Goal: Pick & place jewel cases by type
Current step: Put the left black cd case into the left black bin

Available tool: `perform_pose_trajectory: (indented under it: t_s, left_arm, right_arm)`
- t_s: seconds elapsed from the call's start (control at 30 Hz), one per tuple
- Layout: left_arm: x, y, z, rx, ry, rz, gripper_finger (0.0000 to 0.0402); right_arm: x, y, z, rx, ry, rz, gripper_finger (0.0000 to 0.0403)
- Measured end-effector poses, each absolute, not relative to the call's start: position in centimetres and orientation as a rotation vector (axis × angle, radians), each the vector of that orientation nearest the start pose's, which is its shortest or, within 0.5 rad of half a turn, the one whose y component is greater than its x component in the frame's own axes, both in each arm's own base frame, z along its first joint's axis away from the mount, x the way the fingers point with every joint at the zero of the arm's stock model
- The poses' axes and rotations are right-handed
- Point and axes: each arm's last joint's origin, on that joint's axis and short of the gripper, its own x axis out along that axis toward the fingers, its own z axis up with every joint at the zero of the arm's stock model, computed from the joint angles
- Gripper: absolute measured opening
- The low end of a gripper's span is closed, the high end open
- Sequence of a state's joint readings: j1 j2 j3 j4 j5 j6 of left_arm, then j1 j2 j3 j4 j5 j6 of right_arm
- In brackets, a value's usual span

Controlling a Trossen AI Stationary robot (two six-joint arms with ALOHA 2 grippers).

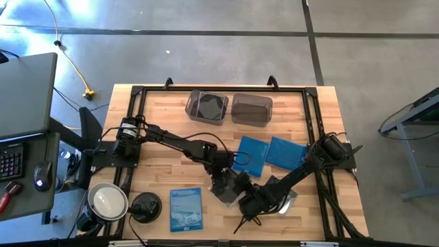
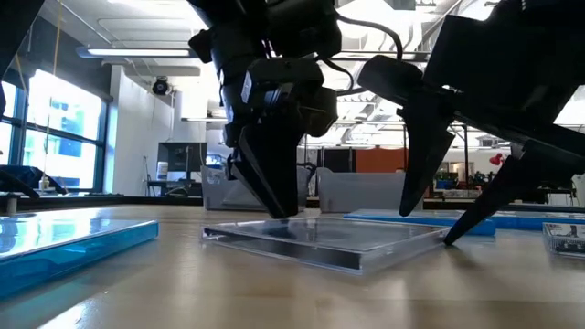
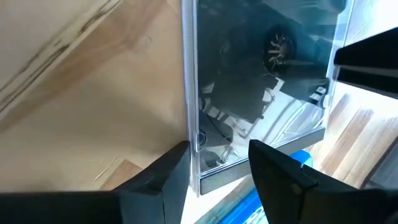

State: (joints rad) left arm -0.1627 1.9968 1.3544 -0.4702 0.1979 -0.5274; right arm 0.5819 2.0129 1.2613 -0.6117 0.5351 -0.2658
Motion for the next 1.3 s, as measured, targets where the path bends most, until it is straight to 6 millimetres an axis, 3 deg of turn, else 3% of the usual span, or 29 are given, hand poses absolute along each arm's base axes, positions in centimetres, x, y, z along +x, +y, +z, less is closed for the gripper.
perform_pose_trajectory:
  t_s: [0.23, 0.7, 0.9, 1.1, 1.3]
  left_arm:
    - [39.7, -7.1, 15.9, -0.471, 1.179, -0.041, 0.0119]
    - [39.9, -7.3, 16.1, -0.510, 1.159, -0.031, 0.0119]
    - [40.6, -7.9, 15.4, -0.569, 1.139, -0.087, 0.0119]
    - [40.7, -8.2, 15.1, -0.572, 1.148, -0.101, 0.0119]
    - [40.8, -8.2, 15.1, -0.595, 1.146, -0.142, 0.0119]
  right_arm:
    - [31.8, 19.4, 12.8, -0.894, 1.158, 0.156, 0.0161]
    - [30.2, 22.8, 13.1, -0.735, 1.025, 0.041, 0.0161]
    - [30.5, 22.4, 12.7, -0.684, 1.047, 0.022, 0.0161]
    - [31.0, 22.2, 11.8, -0.772, 1.065, 0.052, 0.0161]
    - [30.8, 22.2, 11.7, -0.867, 1.009, -0.042, 0.0161]
